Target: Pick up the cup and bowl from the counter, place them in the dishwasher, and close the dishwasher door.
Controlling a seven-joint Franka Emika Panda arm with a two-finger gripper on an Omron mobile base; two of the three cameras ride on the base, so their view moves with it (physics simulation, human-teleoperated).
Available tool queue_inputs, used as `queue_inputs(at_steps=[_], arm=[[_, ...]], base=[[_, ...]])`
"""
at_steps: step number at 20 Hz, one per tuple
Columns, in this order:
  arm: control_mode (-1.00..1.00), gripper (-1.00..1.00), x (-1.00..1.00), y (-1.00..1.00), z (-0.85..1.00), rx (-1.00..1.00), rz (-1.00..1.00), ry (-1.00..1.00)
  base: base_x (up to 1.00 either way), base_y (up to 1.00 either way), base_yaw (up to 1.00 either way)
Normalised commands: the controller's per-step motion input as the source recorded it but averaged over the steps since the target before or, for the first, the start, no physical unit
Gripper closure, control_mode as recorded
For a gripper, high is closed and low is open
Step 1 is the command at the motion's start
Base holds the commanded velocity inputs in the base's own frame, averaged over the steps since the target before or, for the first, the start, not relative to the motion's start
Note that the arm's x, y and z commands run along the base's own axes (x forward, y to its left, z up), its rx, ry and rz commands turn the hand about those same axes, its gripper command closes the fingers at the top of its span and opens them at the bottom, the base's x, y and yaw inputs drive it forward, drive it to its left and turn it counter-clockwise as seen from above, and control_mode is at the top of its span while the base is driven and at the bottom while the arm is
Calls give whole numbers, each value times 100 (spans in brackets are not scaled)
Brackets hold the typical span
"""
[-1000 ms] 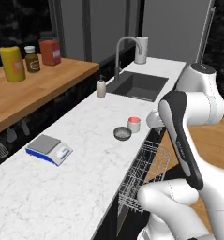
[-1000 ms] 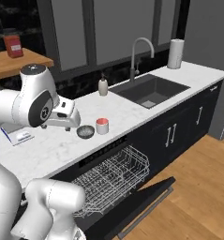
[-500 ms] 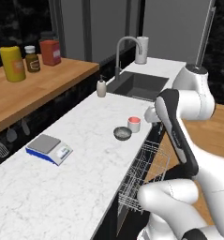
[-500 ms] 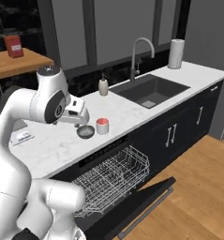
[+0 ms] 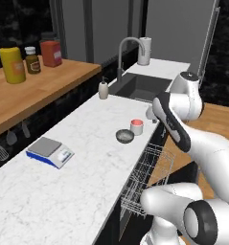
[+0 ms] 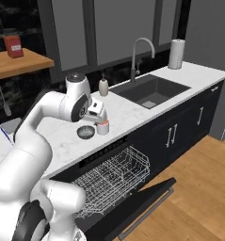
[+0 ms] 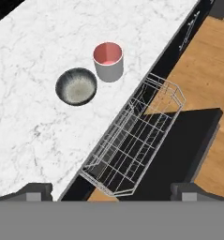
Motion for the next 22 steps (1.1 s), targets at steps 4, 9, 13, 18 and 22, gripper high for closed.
queue_inputs(at_steps=[4, 9, 13, 18, 22], arm=[[-100, -100, 95, -19, -33, 0, -18, 5], [-100, -100, 74, -9, -46, 0, -14, 2], [-100, -100, 54, 0, -67, 0, -7, -2], [-100, -100, 65, 0, -35, 0, -4, 0], [-100, -100, 65, 0, -35, 0, 0, 0]], base=[[0, 0, 0], [0, 0, 0], [0, 0, 0], [0, 0, 0], [0, 0, 0]])
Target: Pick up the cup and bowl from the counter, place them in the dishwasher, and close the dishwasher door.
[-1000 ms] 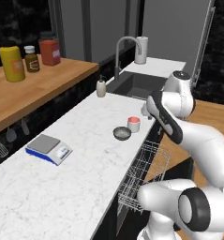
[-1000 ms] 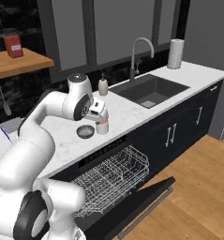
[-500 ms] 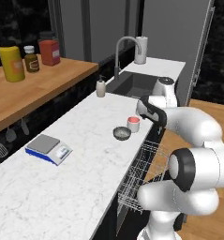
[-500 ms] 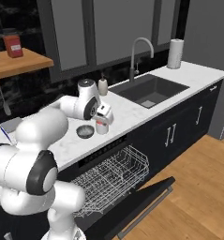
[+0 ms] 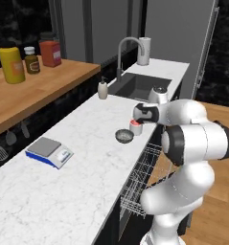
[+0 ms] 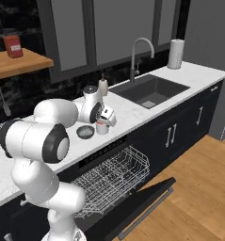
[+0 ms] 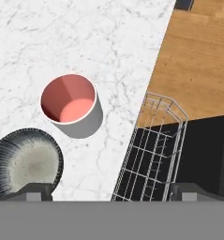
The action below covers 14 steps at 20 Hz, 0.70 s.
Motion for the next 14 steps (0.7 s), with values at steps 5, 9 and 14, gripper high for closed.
queue_inputs(at_steps=[5, 9, 14], arm=[[-100, -100, 31, 0, -10, 0, 0, -3], [-100, -100, 17, 0, -12, 12, 0, 9], [-100, -100, 25, 0, -32, 18, 0, 11]], base=[[0, 0, 0], [0, 0, 0], [0, 0, 0]])
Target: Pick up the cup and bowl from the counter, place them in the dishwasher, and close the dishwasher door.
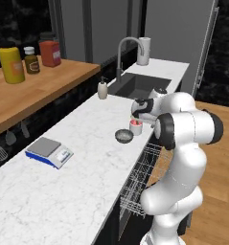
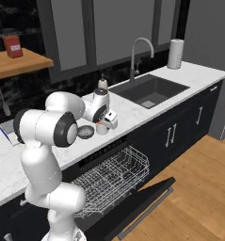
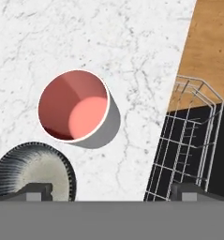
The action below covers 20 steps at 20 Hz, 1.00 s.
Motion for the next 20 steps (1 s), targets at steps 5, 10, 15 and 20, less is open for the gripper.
queue_inputs(at_steps=[5, 10, 15, 20], arm=[[-100, -100, 40, 0, -6, 3, 0, 5], [-100, -100, 37, 0, -3, 0, 0, 0], [-100, -100, 19, 0, -33, 3, 0, 0], [-100, -100, 1, 0, -58, 11, 0, 1]], base=[[0, 0, 0], [0, 0, 0], [0, 0, 0], [0, 0, 0]])
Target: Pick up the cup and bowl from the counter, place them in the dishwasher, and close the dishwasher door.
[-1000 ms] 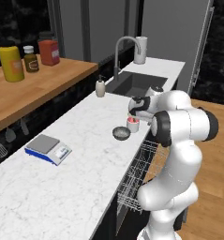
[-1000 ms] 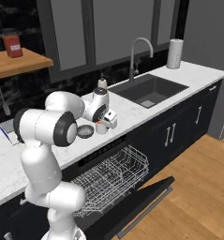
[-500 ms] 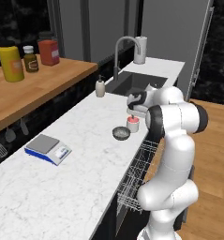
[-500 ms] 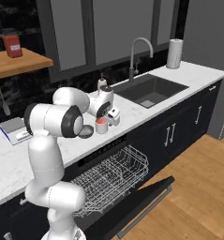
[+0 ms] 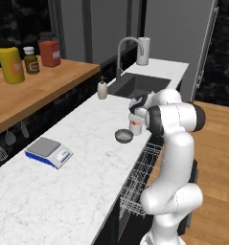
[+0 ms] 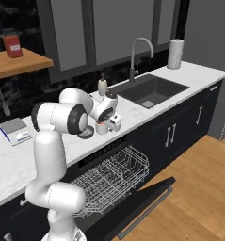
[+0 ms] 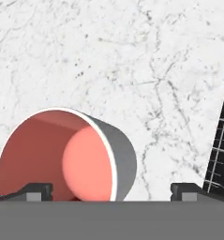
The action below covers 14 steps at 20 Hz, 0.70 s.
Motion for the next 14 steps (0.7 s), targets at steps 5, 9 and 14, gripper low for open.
queue_inputs(at_steps=[5, 9, 14], arm=[[-100, 100, 10, 1, -63, 12, 0, 0], [-100, 100, 1, 2, -33, 9, 0, 0], [-100, 100, -1, 0, -14, 12, 0, 0]], base=[[0, 0, 0], [0, 0, 0], [0, 0, 0]])
